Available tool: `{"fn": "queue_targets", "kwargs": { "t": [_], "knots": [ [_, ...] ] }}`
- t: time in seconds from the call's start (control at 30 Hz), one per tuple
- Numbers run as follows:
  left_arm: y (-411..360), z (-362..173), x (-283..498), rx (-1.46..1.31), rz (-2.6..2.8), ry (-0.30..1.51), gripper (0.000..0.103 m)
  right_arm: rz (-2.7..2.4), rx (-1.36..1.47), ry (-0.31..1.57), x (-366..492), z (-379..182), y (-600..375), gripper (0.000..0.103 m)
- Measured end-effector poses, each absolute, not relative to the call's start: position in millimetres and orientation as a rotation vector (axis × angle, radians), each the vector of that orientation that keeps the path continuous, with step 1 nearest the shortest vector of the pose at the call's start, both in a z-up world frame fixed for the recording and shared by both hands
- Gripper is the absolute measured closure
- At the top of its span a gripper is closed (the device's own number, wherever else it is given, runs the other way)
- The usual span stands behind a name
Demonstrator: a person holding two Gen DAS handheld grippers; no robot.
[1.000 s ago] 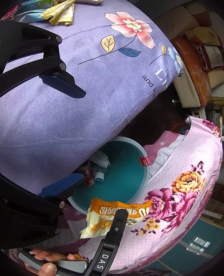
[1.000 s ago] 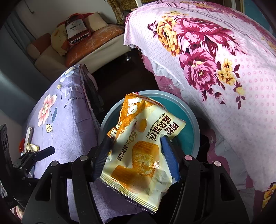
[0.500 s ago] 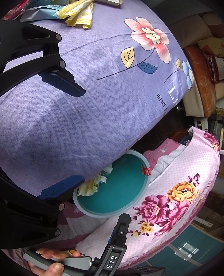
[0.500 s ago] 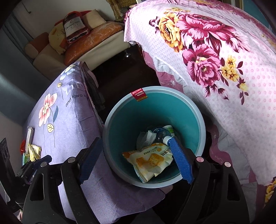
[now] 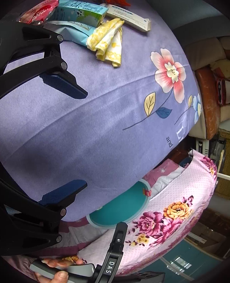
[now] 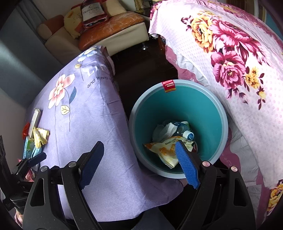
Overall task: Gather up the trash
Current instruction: 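Move both tools back to the remaining items on the bed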
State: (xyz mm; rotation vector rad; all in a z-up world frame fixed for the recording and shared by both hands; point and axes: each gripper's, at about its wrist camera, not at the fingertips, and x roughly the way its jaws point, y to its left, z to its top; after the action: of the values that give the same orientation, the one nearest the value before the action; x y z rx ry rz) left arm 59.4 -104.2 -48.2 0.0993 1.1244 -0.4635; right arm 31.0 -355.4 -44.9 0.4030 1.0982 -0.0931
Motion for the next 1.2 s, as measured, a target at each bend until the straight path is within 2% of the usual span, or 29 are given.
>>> {"fn": "queue_targets", "kwargs": {
  "t": [0.47,0.67,0.93,1.2],
  "knots": [
    [52.0,-27.5,35.8,0.026,-0.266,1.053,0.010,0.128,0.171,1.159,54.8,-26.8,-213.8,0.022],
    [114.8,-45.9,18.9,-0.029,-0.164,1.083,0.010,0.224,0.104,1.199,57.2,-30.4,-160.3,0.022],
    [149.3,-73.1,5.3,-0.120,-0.128,1.118,0.010,0.276,0.005,1.233,52.7,-35.9,-112.3,0.021],
    [175.3,-64.0,-0.7,-0.226,-0.130,1.070,0.010,0.274,-0.023,1.248,50.8,-38.6,-98.6,0.021]
  ]
}}
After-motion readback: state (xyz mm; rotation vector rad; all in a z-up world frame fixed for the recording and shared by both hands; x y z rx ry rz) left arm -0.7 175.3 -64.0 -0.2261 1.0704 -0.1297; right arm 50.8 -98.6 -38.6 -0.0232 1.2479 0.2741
